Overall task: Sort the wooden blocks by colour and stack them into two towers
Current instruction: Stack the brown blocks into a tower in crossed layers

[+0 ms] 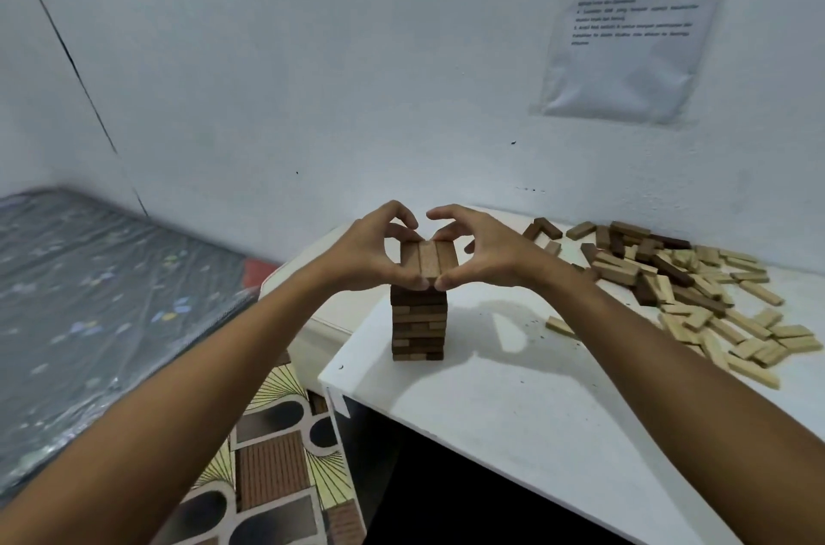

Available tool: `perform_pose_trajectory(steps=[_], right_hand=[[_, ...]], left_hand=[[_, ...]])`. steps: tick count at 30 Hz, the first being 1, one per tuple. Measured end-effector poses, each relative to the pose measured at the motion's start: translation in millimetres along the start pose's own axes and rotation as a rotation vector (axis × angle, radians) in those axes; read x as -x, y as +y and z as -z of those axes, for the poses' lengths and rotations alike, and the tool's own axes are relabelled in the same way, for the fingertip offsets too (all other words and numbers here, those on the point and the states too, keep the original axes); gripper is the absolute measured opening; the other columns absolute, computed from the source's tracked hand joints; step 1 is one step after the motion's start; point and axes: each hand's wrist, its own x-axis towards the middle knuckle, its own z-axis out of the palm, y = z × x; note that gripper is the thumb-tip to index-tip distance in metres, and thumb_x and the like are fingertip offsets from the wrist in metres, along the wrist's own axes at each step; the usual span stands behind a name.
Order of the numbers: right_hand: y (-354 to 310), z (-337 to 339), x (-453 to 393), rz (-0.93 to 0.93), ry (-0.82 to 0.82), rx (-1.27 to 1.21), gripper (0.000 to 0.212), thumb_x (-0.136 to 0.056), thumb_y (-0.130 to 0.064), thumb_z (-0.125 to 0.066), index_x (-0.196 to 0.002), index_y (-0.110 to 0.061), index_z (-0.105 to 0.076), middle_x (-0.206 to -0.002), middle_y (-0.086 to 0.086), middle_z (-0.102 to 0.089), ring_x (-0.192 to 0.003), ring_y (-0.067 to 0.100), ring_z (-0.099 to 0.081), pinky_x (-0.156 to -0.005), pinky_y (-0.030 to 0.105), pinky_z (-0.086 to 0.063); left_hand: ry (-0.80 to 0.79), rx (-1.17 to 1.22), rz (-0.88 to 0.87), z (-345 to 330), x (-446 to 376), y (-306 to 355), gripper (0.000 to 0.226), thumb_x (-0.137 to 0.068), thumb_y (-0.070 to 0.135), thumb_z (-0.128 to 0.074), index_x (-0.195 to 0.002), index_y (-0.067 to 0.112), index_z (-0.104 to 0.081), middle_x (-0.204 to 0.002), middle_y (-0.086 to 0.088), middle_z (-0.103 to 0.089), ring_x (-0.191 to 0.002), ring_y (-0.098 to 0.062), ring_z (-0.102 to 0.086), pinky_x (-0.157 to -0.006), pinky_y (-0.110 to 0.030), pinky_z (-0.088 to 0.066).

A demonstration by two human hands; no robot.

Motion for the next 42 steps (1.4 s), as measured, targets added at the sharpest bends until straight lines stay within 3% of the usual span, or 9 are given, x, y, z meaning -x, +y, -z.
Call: perform_pose_trajectory(steps=[5,20,29,42], right_hand=[[5.5,-8.3,-8.8,-0.028,-0.036,-0.007,0.090,-0.061,-0.021,-0.088,-0.137,-0.034,-0.042,-0.120,-0.002,-0.061,-0.118,0.006,-0.052,-0.084,0.017,-0.041],[8.7,-16.6,-13.7,-0.025,-0.043,0.006,0.090,-0.064,-0.020,-0.088,-0.140,-0.033,-0.041,-0.119,-0.003,-0.060,-0.118,0.008,-0.051,-0.089,0.020,-0.042],[8.4,-19.0,-13.9,-0.028,-0.050,0.011,0.093,-0.064,-0.022,-0.088,-0.142,-0.034,-0.039,-0.121,-0.001,-0.059,-0.118,0.010,-0.051,-0.091,0.024,-0.043],[7.0,-18.7,-12.1,-0.040,-0.069,0.019,0.097,-0.065,-0.021,-0.088,-0.145,-0.033,-0.035,-0.126,-0.002,-0.056,-0.120,0.009,-0.048,-0.084,0.017,-0.042]], left_hand=[[-0.009,0.023,0.036,-1.7,-0.8,-13.5,0.072,-0.039,0.049,-0.081,-0.100,0.031,-0.047,-0.103,0.015,-0.069,-0.108,-0.004,-0.059,-0.078,-0.018,-0.044],[-0.026,0.006,0.039,-0.8,-2.0,-27.1,0.070,-0.042,0.049,-0.081,-0.101,0.032,-0.048,-0.105,0.013,-0.068,-0.109,-0.005,-0.058,-0.082,-0.024,-0.044],[-0.036,0.008,0.043,-2.0,-0.5,-29.0,0.071,-0.041,0.050,-0.080,-0.102,0.032,-0.048,-0.107,0.010,-0.068,-0.109,-0.006,-0.058,-0.080,-0.020,-0.043],[-0.051,-0.014,0.029,-1.6,0.0,-29.4,0.074,-0.042,0.052,-0.079,-0.107,0.030,-0.052,-0.113,0.010,-0.064,-0.109,-0.001,-0.057,-0.076,-0.016,-0.042]])
